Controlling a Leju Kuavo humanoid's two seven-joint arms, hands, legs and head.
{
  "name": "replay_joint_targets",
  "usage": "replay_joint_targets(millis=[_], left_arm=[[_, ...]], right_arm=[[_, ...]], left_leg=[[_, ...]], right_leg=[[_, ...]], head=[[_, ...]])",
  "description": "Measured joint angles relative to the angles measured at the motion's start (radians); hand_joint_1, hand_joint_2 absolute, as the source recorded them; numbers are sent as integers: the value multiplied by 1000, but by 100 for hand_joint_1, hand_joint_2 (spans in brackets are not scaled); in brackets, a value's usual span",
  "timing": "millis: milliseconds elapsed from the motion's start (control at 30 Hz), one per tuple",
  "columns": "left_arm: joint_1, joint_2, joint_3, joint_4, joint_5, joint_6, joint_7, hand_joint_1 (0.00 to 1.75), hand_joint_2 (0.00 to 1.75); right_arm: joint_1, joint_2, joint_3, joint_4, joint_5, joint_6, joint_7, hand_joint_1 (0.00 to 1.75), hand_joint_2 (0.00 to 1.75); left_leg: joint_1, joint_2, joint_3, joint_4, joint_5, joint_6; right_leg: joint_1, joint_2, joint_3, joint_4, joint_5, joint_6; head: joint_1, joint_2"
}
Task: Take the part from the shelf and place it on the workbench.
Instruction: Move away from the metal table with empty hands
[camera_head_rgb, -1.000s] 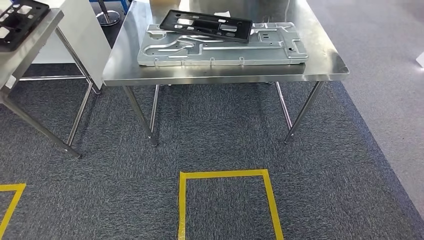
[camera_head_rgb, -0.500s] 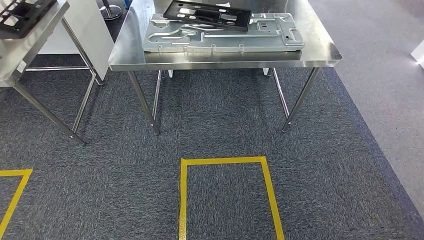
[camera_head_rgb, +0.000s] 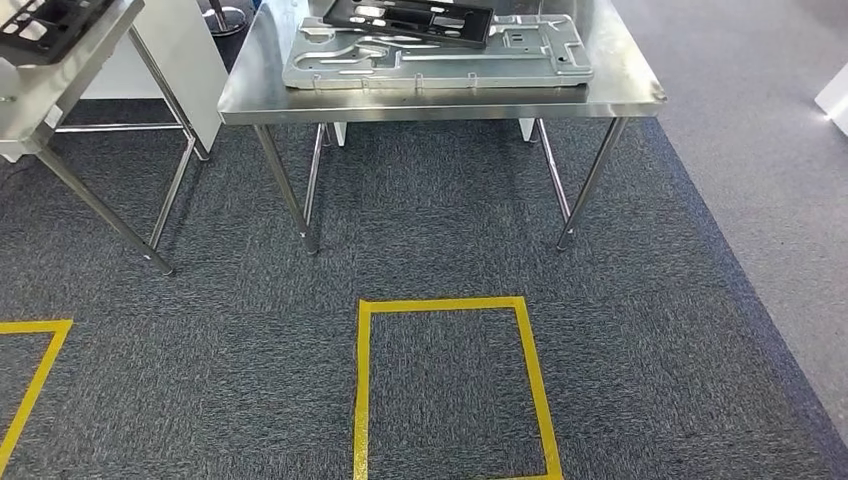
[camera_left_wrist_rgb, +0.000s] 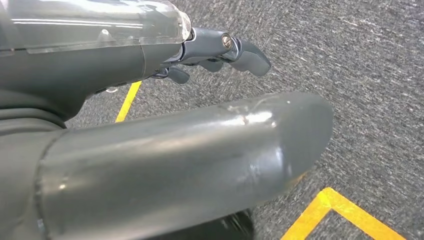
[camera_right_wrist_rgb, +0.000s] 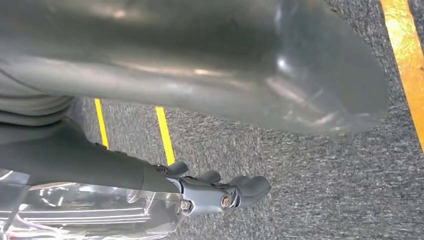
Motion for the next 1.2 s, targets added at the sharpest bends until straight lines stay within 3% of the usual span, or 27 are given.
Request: replay_joint_targets(millis=[67,133,233,267,300,333,367,433,467,533,600,633,667,767,800,833,900,967,1033,1100,1133,1200], left_arm=[[1,0,0,0,0,1,1,0,0],[3,-1,0,0,1,4,3,0,0],[4,-2,0,0,-2,10,10,0,0],[4,-2,-1,0,-4,12,13,0,0],[5,-2,-1,0,-6,14,14,0,0],[6,-2,-1,0,-8,15,16,0,0],[6,-2,-1,0,-10,15,17,0,0],[4,-2,-2,0,-10,15,19,0,0],[3,-2,-2,0,-10,15,19,0,0],[2,-2,-4,0,-10,16,20,0,0],[3,-2,-5,0,-10,18,22,0,0],[3,-2,-5,0,-10,19,23,0,0],[3,-2,-6,0,-10,21,24,0,0],[3,-1,-8,0,-10,24,29,0,0],[3,-1,-8,0,-10,26,30,0,0],[4,-1,-8,0,-10,28,30,0,0],[6,0,-8,0,-10,31,30,0,0],[6,0,-9,0,-10,31,30,0,0],[6,0,-9,0,-8,31,29,0,0],[8,0,-9,0,-4,32,29,0,0],[9,0,-9,0,-1,33,29,0,0],[9,0,-9,0,5,33,31,0,0]], right_arm=[[0,2,3,0,1,0,3,0,0],[0,3,5,0,2,-1,8,0,0],[1,3,6,0,4,-1,16,0,0],[2,3,6,0,5,-1,18,0,0],[3,3,6,0,7,-1,19,0,0],[4,3,6,0,11,0,21,0,0],[5,3,7,1,14,1,22,0,0],[7,3,10,1,22,6,24,0,0],[7,3,13,2,26,10,25,0,0],[8,3,20,3,33,16,26,0,0],[6,5,26,3,37,20,28,0,0],[6,6,28,3,37,21,30,0,0],[6,7,29,3,38,22,31,0,0],[11,8,34,3,43,31,33,0,0],[12,8,35,4,47,34,34,0,0],[12,8,37,4,50,37,35,0,0],[11,8,42,4,54,41,35,0,0],[10,8,47,4,56,51,36,0,0],[9,7,51,4,61,60,38,0,0],[6,7,55,3,67,57,38,0,0],[5,7,57,3,71,54,37,0,0],[6,7,62,4,76,52,36,0,0]], left_leg=[[-1,-2,1,-24,-3,13],[4,-9,-2,-35,9,28],[4,-17,-15,-38,25,41],[3,-21,-20,-37,28,41],[3,-27,-24,-35,31,40],[2,-34,-27,-32,33,39],[3,-43,-29,-28,33,37],[1,-59,-36,-16,30,31],[0,-67,-41,-10,29,26],[-1,-82,-52,-3,29,14],[2,-93,-57,1,28,1],[3,-84,-64,15,18,-4],[3,-69,-78,48,-4,-8],[7,-27,-166,238,-101,-19],[8,-22,-185,279,-112,-21],[9,-18,-186,282,-102,-22],[8,-1,-131,175,-36,-18],[2,36,-67,44,14,-6],[-5,50,-53,1,22,5],[-4,31,-55,-4,29,17],[-2,22,-54,-8,33,23],[3,4,-53,-16,43,36]], right_leg=[[1,-8,-4,0,7,13],[0,-5,-15,24,-12,23],[-3,7,-84,188,-117,32],[-4,8,-107,246,-142,34],[-4,9,-117,277,-149,36],[-5,10,-107,268,-134,37],[-6,15,-78,220,-104,36],[-10,48,-1,82,-49,32],[-12,65,25,33,-36,28],[-9,76,38,5,-40,19],[-9,55,38,1,-36,5],[-10,44,39,-2,-33,-3],[-12,31,39,-6,-31,-10],[-8,-9,36,-6,-31,-19],[-7,-22,35,-6,-32,-20],[-6,-33,35,-5,-33,-20],[-5,-54,39,-5,-35,-17],[-1,-72,44,-4,-39,-10],[3,-88,47,-3,-41,-1],[2,-97,49,-3,-43,10],[1,-84,48,5,-52,15],[-3,-34,17,76,-102,23]], head=[[-1,0],[1,0],[7,0],[7,0],[7,0],[7,0],[7,0],[7,0],[7,0],[7,0],[7,0],[4,0],[0,0],[-8,0],[-8,0],[-8,0],[-8,0],[-8,0],[-6,0],[-6,0],[-5,0],[-1,0]])
